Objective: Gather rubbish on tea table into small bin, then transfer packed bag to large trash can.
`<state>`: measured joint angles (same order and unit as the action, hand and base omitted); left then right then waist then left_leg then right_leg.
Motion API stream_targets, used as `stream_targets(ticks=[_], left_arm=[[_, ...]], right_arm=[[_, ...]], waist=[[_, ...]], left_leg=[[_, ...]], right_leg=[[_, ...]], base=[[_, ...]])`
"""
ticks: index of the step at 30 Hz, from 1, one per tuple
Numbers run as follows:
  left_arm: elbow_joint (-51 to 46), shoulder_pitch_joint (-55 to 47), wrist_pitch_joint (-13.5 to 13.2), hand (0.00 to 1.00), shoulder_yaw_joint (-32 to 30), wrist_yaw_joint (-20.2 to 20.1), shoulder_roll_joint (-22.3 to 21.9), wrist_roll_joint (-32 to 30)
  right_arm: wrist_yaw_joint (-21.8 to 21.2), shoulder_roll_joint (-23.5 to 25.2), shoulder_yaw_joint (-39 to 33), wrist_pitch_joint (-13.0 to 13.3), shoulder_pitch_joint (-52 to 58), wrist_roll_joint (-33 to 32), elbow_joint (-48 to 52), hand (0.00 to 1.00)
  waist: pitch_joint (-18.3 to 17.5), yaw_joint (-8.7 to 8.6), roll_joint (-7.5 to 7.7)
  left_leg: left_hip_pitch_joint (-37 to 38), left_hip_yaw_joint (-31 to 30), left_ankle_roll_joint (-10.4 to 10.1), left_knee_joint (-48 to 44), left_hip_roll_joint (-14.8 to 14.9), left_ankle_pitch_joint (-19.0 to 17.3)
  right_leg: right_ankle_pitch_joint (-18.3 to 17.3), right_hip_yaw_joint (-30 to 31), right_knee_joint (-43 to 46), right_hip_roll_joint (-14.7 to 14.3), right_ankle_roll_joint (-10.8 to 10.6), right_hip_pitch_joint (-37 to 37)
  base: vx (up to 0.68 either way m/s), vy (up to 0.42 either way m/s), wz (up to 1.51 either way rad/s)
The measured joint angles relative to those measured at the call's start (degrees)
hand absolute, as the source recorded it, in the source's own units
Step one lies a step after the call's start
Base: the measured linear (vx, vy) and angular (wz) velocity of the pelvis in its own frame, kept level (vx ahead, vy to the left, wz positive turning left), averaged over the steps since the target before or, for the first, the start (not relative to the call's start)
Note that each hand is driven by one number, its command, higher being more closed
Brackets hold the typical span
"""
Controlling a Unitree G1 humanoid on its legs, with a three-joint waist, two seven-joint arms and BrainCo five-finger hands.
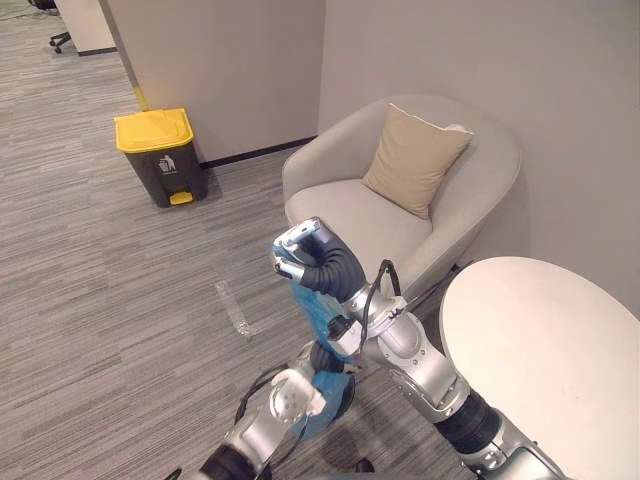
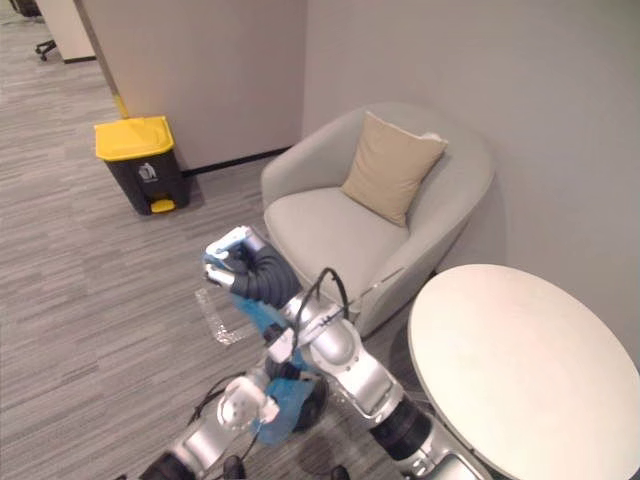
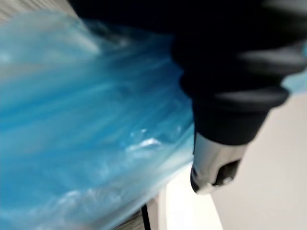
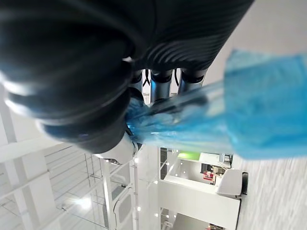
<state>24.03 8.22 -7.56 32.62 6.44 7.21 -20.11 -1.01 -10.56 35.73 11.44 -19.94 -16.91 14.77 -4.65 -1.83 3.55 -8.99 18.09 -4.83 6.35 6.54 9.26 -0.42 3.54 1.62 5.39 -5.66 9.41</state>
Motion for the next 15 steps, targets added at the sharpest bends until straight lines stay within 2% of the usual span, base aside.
stream_targets(ticks=[3,8,12,13,15], left_arm=[[0.3,1.3,0.7,1.0,-0.1,1.2,-0.2,0.6],[0.2,1.3,0.8,1.0,-0.9,1.7,-0.2,4.6],[-1.6,1.2,0.8,1.0,-3.9,2.4,-0.1,6.9],[-2.1,1.2,0.8,1.0,-4.4,2.4,-0.1,7.1],[-3.3,1.1,0.8,1.0,-4.9,2.5,-0.1,8.0]], right_arm=[[0.0,0.8,0.0,0.0,0.2,-1.9,0.0,1.0],[-0.4,1.1,-0.1,0.0,2.0,-3.4,-1.3,1.0],[-0.9,1.4,-0.4,0.0,5.3,-3.4,-2.9,1.0],[-1.1,1.4,-0.5,0.0,5.7,-3.4,-3.0,0.0],[-1.4,1.5,-1.2,0.0,6.8,-3.3,-3.0,0.0]], waist=[[-0.1,-1.4,0.23],[-0.3,-1.37,0.43],[-0.3,-1.38,0.54],[-0.3,-1.39,0.55],[-0.3,-1.37,0.55]], left_leg=[[0.0,0.1,0.0,0.0,0.0,0.0],[0.0,0.1,0.0,0.0,0.0,0.0],[0.1,0.0,0.0,0.0,0.0,0.0],[0.1,0.0,0.0,0.0,0.0,0.0],[0.1,0.0,0.0,0.0,0.0,0.0]], right_leg=[[0.2,0.2,-0.1,0.0,0.0,0.1],[0.2,0.2,-0.1,0.0,0.0,0.1],[0.2,0.2,-0.1,0.0,0.0,0.0],[0.2,0.2,-0.1,0.0,0.0,0.0],[0.2,0.1,-0.1,0.0,0.0,0.0]], base=[[0.03,-0.015,-0.05],[0.0,0.0,0.0],[0.0,0.0,0.0],[0.0,0.0,0.0],[0.0,0.0,0.0]])
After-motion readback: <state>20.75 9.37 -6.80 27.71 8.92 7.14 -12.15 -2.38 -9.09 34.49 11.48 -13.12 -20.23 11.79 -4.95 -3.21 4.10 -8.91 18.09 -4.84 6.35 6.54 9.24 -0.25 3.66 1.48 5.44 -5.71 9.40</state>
